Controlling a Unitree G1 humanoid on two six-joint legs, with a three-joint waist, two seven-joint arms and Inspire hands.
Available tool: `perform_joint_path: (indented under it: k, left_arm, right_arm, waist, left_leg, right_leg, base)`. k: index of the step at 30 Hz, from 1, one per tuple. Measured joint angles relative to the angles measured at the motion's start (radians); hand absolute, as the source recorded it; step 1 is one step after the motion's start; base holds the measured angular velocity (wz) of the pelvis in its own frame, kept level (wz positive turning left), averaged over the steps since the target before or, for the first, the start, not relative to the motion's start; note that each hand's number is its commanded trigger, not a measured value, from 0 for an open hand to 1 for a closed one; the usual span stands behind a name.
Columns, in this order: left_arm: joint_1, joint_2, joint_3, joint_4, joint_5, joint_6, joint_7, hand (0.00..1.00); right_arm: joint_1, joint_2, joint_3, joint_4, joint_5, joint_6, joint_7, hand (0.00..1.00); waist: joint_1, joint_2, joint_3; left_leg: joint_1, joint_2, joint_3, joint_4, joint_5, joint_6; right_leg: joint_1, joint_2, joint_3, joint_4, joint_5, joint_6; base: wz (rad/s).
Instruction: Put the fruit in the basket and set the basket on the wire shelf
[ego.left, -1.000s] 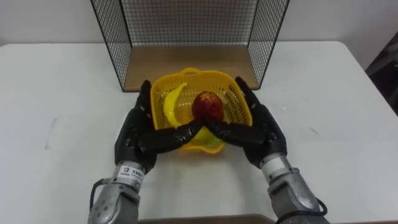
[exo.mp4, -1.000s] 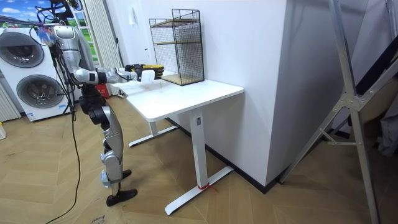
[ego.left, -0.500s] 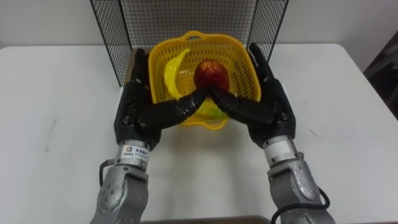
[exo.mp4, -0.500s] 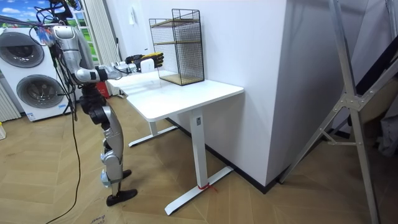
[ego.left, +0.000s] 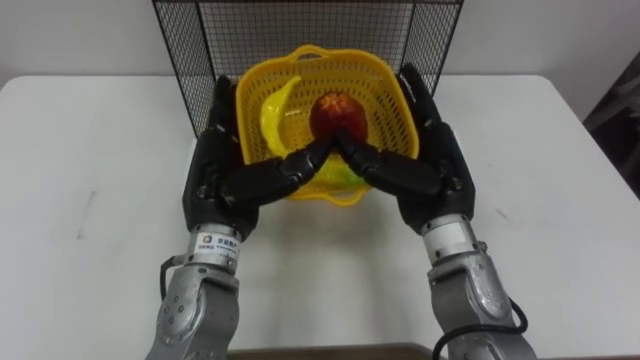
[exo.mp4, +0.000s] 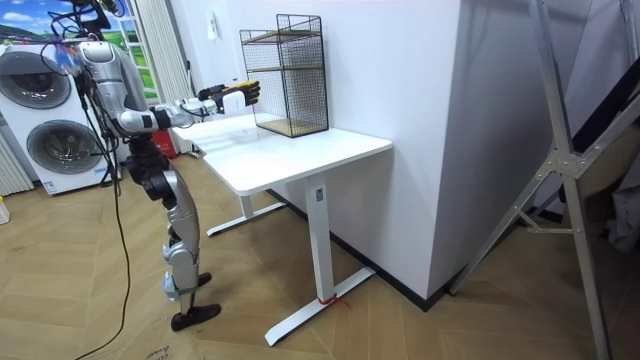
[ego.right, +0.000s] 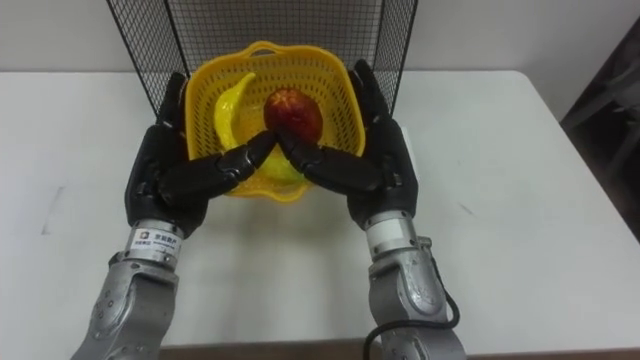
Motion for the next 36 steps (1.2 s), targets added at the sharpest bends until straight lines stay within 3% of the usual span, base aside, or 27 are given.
perform_joint_path:
  k: [3, 6, 9, 12, 14, 16, 17, 18, 19, 20, 25, 31, 36]
  left_arm:
    - [0.0, 0.0, 0.0, 0.0, 0.0, 0.0, 0.002, 0.0]
    - [0.001, 0.001, 0.0, 0.005, 0.0, -0.009, 0.009, 0.0]
    - [0.009, 0.006, 0.0, 0.016, 0.004, -0.009, 0.01, 0.0]
    - [0.009, 0.01, 0.0, 0.016, 0.0, -0.009, 0.01, 0.0]
    - [0.009, 0.015, 0.003, 0.015, 0.001, -0.009, 0.01, 0.0]
    - [0.009, 0.023, 0.002, 0.015, 0.001, -0.009, 0.01, 0.0]
    - [0.009, 0.026, -0.001, 0.015, 0.001, -0.009, 0.009, 0.0]
    - [0.009, 0.026, -0.001, 0.015, 0.001, -0.008, 0.009, 0.0]
    - [0.014, 0.03, 0.0, 0.015, 0.001, -0.008, 0.009, 0.0]
    - [0.009, 0.034, 0.0, 0.015, 0.001, -0.008, 0.009, 0.0]
    - [0.004, 0.038, 0.0, 0.013, 0.002, -0.008, 0.009, 0.0]
    - [0.003, 0.038, 0.0, 0.012, 0.001, -0.022, 0.009, 0.0]
    - [0.002, 0.037, -0.002, 0.012, 0.0, -0.035, 0.009, 0.0]
  right_arm:
    - [-0.001, 0.008, 0.001, 0.02, 0.024, -0.022, 0.007, 0.0]
    - [0.001, 0.011, 0.008, 0.045, 0.015, -0.029, 0.02, 0.0]
    - [0.002, 0.01, 0.012, 0.06, 0.016, -0.029, 0.024, 0.0]
    - [0.002, 0.009, 0.015, 0.06, 0.023, -0.032, 0.028, 0.0]
    - [0.002, 0.006, 0.021, 0.06, 0.02, -0.033, 0.033, 0.0]
    - [0.001, 0.006, 0.022, 0.063, 0.027, -0.033, 0.035, 0.0]
    - [-0.001, 0.002, 0.021, 0.063, 0.027, -0.032, 0.035, 0.0]
    - [-0.002, 0.002, 0.021, 0.065, 0.027, -0.032, 0.035, 0.0]
    - [0.003, 0.003, 0.024, 0.069, 0.024, -0.025, 0.035, 0.0]
    - [0.002, 0.003, 0.024, 0.068, 0.024, -0.024, 0.035, 0.0]
    - [-0.003, 0.0, 0.027, 0.066, 0.023, -0.03, 0.035, 0.0]
    - [-0.025, -0.001, 0.027, 0.066, 0.024, -0.033, 0.03, 0.0]
    - [-0.034, 0.0, 0.029, 0.059, 0.024, -0.042, 0.024, 0.0]
  waist:
    - [0.009, -0.001, 0.0019]
    - [0.019, -0.005, 0.0032]
    - [0.022, -0.007, 0.0024]
    - [0.024, -0.004, 0.0025]
    - [0.024, -0.01, 0.0018]
    - [0.024, -0.023, 0.0087]
    - [0.021, -0.023, 0.0075]
    - [0.022, -0.023, 0.007]
    - [0.023, -0.028, -0.0057]
    - [0.022, -0.04, -0.0127]
    - [0.02, -0.044, -0.0122]
    - [0.026, -0.031, -0.0035]
    - [0.021, -0.033, -0.0029]
  left_leg:
    - [-0.031, 0.026, -0.001, 0.101, -0.054, -0.005]
    - [-0.093, 0.061, -0.008, 0.281, -0.146, -0.022]
    - [-0.109, 0.074, -0.014, 0.326, -0.16, -0.032]
    - [-0.116, 0.077, -0.022, 0.338, -0.144, -0.048]
    - [-0.133, 0.076, -0.021, 0.352, -0.111, -0.063]
    - [-0.179, 0.072, -0.026, 0.357, -0.085, -0.073]
    - [-0.213, 0.068, -0.027, 0.27, -0.056, -0.077]
    - [-0.228, 0.064, -0.027, 0.242, -0.002, -0.056]
    - [-0.225, 0.05, -0.026, 0.211, 0.033, -0.045]
    - [-0.207, 0.032, -0.028, 0.176, 0.045, -0.039]
    - [-0.196, 0.007, -0.043, 0.154, 0.05, -0.037]
    - [-0.194, -0.003, -0.06, 0.136, 0.05, -0.038]
    - [-0.188, -0.018, -0.081, 0.114, 0.052, -0.041]
  right_leg:
    - [-0.02, 0.006, -0.001, 0.076, -0.051, -0.01]
    - [-0.089, 0.016, 0.001, 0.252, -0.158, -0.026]
    - [-0.102, 0.027, 0.004, 0.292, -0.191, -0.039]
    - [-0.104, 0.023, 0.0, 0.297, -0.193, -0.053]
    - [-0.101, 0.017, 0.006, 0.293, -0.19, -0.063]
    - [-0.099, 0.004, 0.011, 0.287, -0.187, -0.067]
    - [-0.104, 0.002, 0.011, 0.28, -0.185, -0.065]
    - [-0.104, -0.002, 0.014, 0.279, -0.185, -0.065]
    - [-0.102, -0.019, 0.016, 0.271, -0.185, -0.06]
    - [-0.102, -0.027, 0.012, 0.251, -0.18, -0.051]
    - [-0.078, -0.031, 0.003, 0.191, -0.163, -0.041]
    - [-0.078, -0.036, -0.007, 0.183, -0.162, -0.041]
    - [-0.063, -0.044, -0.024, 0.152, -0.162, -0.039]
  base:
    - [-0.06]
    - [-0.04]
    - [0.05]
    - [0.05]
    - [-0.04]
    - [0.02]
    - [0.0]
    - [-0.2]
    - [-0.09]
    - [0.0]
    - [0.05]
    - [0.04]
    - [0.06]
